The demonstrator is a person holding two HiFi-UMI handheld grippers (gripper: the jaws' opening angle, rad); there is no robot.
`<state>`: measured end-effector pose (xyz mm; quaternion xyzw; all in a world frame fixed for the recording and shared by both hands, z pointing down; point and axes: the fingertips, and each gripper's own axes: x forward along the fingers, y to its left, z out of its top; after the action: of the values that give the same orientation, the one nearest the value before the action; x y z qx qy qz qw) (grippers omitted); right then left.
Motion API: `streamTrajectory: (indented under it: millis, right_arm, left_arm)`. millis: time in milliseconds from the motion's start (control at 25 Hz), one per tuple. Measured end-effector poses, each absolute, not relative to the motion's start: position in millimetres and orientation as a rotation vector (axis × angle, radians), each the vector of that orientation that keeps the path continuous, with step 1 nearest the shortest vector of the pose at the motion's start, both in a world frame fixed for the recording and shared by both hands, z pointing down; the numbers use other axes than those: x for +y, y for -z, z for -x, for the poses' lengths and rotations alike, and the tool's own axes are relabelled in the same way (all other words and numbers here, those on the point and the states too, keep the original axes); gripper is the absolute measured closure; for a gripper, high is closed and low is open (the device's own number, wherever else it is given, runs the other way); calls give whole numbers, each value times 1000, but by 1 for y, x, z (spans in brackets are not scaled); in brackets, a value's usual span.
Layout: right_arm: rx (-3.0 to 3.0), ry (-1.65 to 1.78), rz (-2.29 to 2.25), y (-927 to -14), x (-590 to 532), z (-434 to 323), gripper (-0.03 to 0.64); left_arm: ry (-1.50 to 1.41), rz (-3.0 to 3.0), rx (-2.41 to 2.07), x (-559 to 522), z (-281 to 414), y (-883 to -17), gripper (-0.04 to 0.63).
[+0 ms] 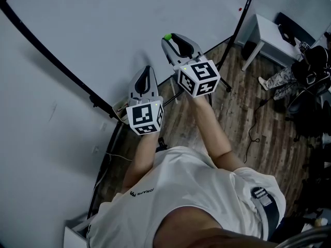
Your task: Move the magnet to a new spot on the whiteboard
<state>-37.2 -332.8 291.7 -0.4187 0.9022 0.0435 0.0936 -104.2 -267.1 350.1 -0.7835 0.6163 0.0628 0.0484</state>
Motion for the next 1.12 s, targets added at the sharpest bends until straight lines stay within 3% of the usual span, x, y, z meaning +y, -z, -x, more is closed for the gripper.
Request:
streamTrajectory:
  millis: [1120]
  right_arm:
    - [2677, -146, 1257, -272, -362, 38, 486]
  left_arm:
    - [-193, 2382, 1884, -261, 103, -348, 594]
